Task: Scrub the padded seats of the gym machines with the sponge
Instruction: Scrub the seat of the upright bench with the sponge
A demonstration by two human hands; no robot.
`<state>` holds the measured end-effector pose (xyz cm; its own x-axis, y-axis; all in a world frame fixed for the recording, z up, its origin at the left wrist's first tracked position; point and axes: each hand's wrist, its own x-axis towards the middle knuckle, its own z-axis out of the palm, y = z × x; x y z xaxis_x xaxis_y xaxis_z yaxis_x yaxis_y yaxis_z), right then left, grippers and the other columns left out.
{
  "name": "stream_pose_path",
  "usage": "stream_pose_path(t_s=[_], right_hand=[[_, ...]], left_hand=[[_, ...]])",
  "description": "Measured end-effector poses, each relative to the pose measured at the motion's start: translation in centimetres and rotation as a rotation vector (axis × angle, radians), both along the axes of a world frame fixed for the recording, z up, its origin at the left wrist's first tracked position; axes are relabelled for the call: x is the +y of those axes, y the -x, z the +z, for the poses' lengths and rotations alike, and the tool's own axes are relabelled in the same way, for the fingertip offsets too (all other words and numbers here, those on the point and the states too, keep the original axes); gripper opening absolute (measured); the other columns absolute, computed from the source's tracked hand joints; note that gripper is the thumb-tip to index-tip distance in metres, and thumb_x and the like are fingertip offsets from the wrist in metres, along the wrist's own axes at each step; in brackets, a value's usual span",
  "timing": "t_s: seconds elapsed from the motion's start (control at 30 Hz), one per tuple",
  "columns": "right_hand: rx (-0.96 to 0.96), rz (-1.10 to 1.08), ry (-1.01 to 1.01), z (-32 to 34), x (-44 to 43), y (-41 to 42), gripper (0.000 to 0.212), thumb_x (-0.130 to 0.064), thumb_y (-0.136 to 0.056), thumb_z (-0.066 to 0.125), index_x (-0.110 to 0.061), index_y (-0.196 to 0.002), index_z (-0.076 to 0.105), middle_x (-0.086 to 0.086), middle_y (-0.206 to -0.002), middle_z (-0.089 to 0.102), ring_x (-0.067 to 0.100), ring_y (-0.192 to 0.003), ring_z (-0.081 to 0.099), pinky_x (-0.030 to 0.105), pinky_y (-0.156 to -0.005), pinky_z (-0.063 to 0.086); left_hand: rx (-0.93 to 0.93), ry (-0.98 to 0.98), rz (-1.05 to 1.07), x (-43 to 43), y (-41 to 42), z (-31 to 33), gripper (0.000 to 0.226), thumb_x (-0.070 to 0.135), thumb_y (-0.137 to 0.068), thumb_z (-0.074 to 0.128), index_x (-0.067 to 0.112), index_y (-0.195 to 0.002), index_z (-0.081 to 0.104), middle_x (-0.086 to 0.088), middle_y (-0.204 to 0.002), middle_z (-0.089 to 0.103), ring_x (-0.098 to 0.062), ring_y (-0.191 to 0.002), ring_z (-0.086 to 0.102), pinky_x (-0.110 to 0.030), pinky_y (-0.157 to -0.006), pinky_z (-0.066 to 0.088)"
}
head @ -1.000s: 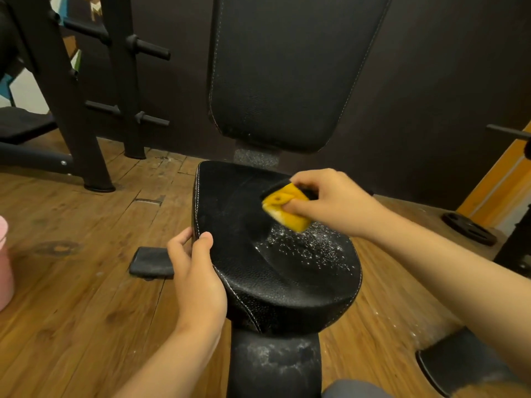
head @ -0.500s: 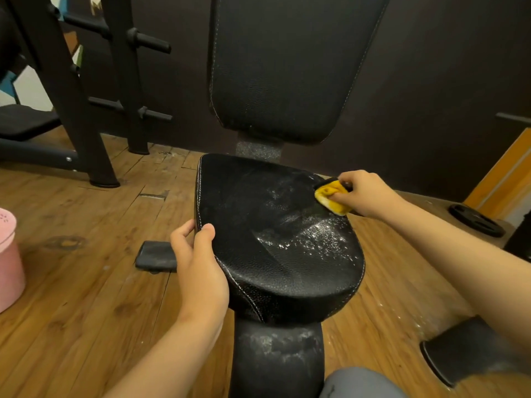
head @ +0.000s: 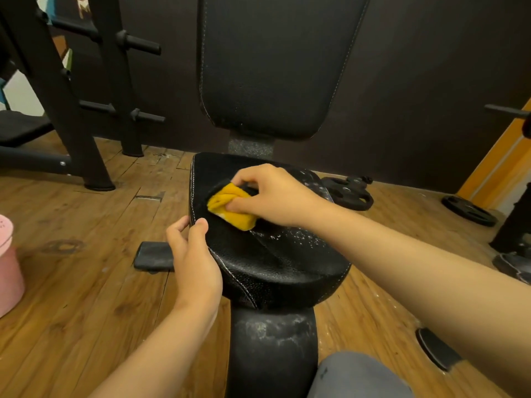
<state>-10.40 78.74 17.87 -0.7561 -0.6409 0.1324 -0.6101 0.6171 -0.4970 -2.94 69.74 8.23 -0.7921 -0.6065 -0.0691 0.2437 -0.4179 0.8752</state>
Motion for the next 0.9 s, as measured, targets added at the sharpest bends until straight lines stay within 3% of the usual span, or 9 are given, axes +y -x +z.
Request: stream_pose_path(t_s=[0.1, 0.2, 0.37, 0.5, 0.67, 0.77, 0.9], right_hand=[[-0.134, 0.012, 0.0, 0.3, -0.4, -1.5, 0.012, -0.027, -0.085, 0.071, -0.019, -0.094, 0.066, 0.001, -0.094, 0.07, 0.014, -0.083, 0.068, 0.027, -0.068, 0.059], [-0.084, -0.022, -0.082, 0.4, 0.7, -2.2, 0.019, -0.029, -0.084, 0.071, -0.013, -0.092, 0.064, -0.002, -0.081, 0.063, 0.011, -0.068, 0.059, 0.024, -0.059, 0.052], [-0.054, -0.191, -0.163, 0.6, 5.6, -2.1, 0.026, -0.031, -0.084, 0.07, -0.02, -0.072, 0.049, -0.007, -0.063, 0.045, 0.008, -0.057, 0.045, 0.027, -0.056, 0.043], [-0.019, -0.355, -0.195, 0.7, 10.6, -1.3, 0.023, -0.03, -0.083, 0.07, -0.017, -0.074, 0.052, 0.0, -0.073, 0.055, 0.013, -0.067, 0.053, 0.03, -0.06, 0.044], [0.128, -0.622, -0.472, 0.5, 17.4, -0.1, 0.016, -0.031, -0.083, 0.071, -0.019, -0.089, 0.061, 0.003, -0.088, 0.067, 0.013, -0.077, 0.063, 0.033, -0.071, 0.058], [0.161, -0.632, -0.304, 0.5, 18.2, -1.2, 0.012, -0.033, -0.085, 0.068, -0.026, -0.091, 0.059, -0.004, -0.086, 0.065, 0.009, -0.074, 0.063, 0.031, -0.067, 0.059], [0.1, -0.276, -0.046, 0.7, 13.7, -4.4, 0.018, -0.032, -0.086, 0.063, -0.026, -0.102, 0.063, -0.007, -0.094, 0.067, 0.005, -0.087, 0.064, 0.034, -0.078, 0.056]], left_hand=[[-0.002, -0.012, -0.006, 0.1, 0.0, 0.1, 0.019, 0.023, -0.101, 0.043, 0.026, -0.12, 0.042, 0.008, -0.098, 0.052, -0.004, -0.087, 0.051, -0.023, -0.073, 0.041], [-0.001, 0.002, 0.005, 0.2, -0.1, 0.1, 0.02, 0.023, -0.101, 0.042, 0.025, -0.121, 0.043, 0.011, -0.096, 0.051, 0.0, -0.083, 0.049, -0.014, -0.065, 0.037], [-0.014, 0.032, 0.017, 0.2, -0.1, 0.0, 0.028, 0.024, -0.101, 0.043, 0.02, -0.129, 0.044, 0.014, -0.1, 0.049, 0.002, -0.092, 0.048, -0.012, -0.07, 0.037], [-0.019, 0.052, 0.007, 0.2, -0.2, -0.1, 0.033, 0.024, -0.101, 0.042, 0.016, -0.133, 0.043, 0.011, -0.107, 0.051, -0.008, -0.105, 0.049, -0.021, -0.084, 0.037], [-0.031, 0.063, -0.01, 0.1, -0.3, -0.1, 0.025, 0.027, -0.101, 0.042, 0.024, -0.126, 0.041, 0.002, -0.121, 0.05, -0.014, -0.112, 0.048, -0.024, -0.086, 0.036], [-0.033, 0.082, -0.022, 0.1, -0.2, 0.0, 0.027, 0.027, -0.102, 0.041, 0.023, -0.128, 0.04, 0.001, -0.124, 0.049, -0.016, -0.115, 0.047, -0.027, -0.089, 0.034], [-0.059, 0.128, -0.024, 0.0, -0.4, 0.0, 0.035, 0.03, -0.102, 0.039, 0.021, -0.136, 0.038, 0.002, -0.127, 0.046, -0.014, -0.113, 0.044, -0.024, -0.086, 0.033]])
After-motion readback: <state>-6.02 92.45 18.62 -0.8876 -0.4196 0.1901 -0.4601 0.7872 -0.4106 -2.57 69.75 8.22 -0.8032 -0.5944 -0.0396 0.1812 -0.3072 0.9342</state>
